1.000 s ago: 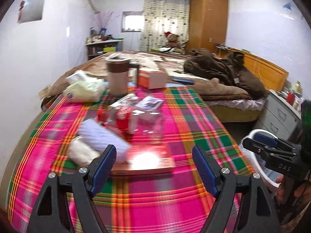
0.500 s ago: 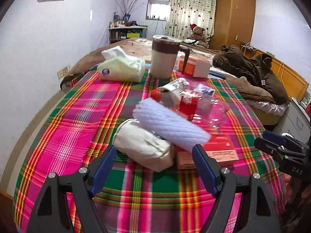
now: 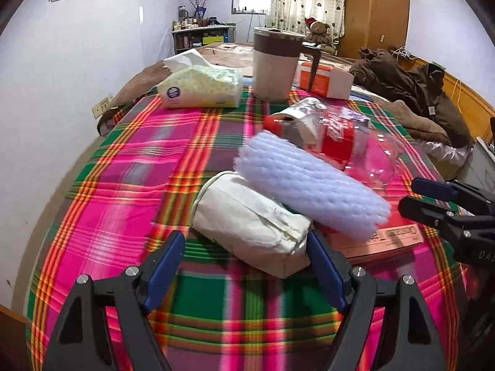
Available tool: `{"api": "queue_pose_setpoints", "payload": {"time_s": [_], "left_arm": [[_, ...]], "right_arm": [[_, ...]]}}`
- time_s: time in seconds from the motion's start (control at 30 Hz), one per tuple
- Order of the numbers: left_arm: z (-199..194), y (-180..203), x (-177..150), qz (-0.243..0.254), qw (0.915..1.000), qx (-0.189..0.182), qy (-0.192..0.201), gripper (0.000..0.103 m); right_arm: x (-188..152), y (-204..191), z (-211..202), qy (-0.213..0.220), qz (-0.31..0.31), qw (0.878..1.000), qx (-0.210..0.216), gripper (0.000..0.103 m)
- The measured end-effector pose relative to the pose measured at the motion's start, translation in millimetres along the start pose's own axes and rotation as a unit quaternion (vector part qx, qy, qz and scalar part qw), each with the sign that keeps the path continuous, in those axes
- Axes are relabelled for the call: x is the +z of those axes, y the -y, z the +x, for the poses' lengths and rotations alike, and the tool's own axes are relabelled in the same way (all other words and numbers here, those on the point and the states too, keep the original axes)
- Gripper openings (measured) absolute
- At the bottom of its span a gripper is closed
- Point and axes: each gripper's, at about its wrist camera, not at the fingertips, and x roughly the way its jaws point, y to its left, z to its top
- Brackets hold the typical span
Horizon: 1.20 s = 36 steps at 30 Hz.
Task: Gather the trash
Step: 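Move both grippers back toward the remaining trash on the bed, then grasp the red Cilostazol tablet box with the right gripper while the left gripper grasps the white paper cup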
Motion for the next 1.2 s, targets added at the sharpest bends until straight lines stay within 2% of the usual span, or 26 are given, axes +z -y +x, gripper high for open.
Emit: {"api": "queue_pose_setpoints", "payload": {"time_s": [0.17,0.3,0.37,0.47,0.5,0.6,0.77,0.8,0.9,0.97,1.07,1.2], "left_arm": [[-3,-24,-2,-0.012,0.9998,0.016,-0.001,0.082],[-6,-41,-1,-0.024,0.9992,0.033,-0.001,0.082],[-9,-45,1,-0.033,0.9991,0.024,0.002,0.082],[-16,-45,6,-0.049,0.9987,-0.01,0.013,0.082],[-18,-43,7,-0.051,0.9984,-0.018,0.015,0.082],[-16,-38,15,-0.043,0.9987,-0.019,0.019,0.082],[3,-41,24,-0.068,0.9972,-0.03,-0.001,0.082],[6,-41,24,-0.071,0.9972,-0.025,-0.004,0.082],[19,-43,24,-0.08,0.9963,-0.019,-0.023,0.082],[21,-45,21,-0.09,0.9954,-0.02,-0.025,0.082],[25,-44,18,-0.085,0.9959,-0.012,-0.029,0.082],[30,-44,18,-0.084,0.9959,-0.015,-0.029,0.082]], "right_arm": [[1,-10,7,-0.017,-0.024,0.999,0.017,0.065],[4,-15,14,-0.028,-0.049,0.997,0.05,0.065],[7,-18,20,-0.038,-0.062,0.995,0.065,0.065],[11,-24,27,-0.054,-0.093,0.992,0.06,0.065],[11,-27,27,-0.061,-0.105,0.99,0.071,0.065],[12,-32,26,-0.081,-0.127,0.985,0.089,0.068],[7,-39,20,-0.106,-0.158,0.976,0.103,0.069],[5,-41,19,-0.112,-0.16,0.975,0.103,0.069],[-7,-54,20,-0.122,-0.185,0.973,0.07,0.069],[-12,-60,21,-0.112,-0.199,0.972,0.048,0.069],[-12,-61,22,-0.105,-0.181,0.977,0.044,0.069],[-10,-58,26,-0.095,-0.156,0.983,0.018,0.069]]}}
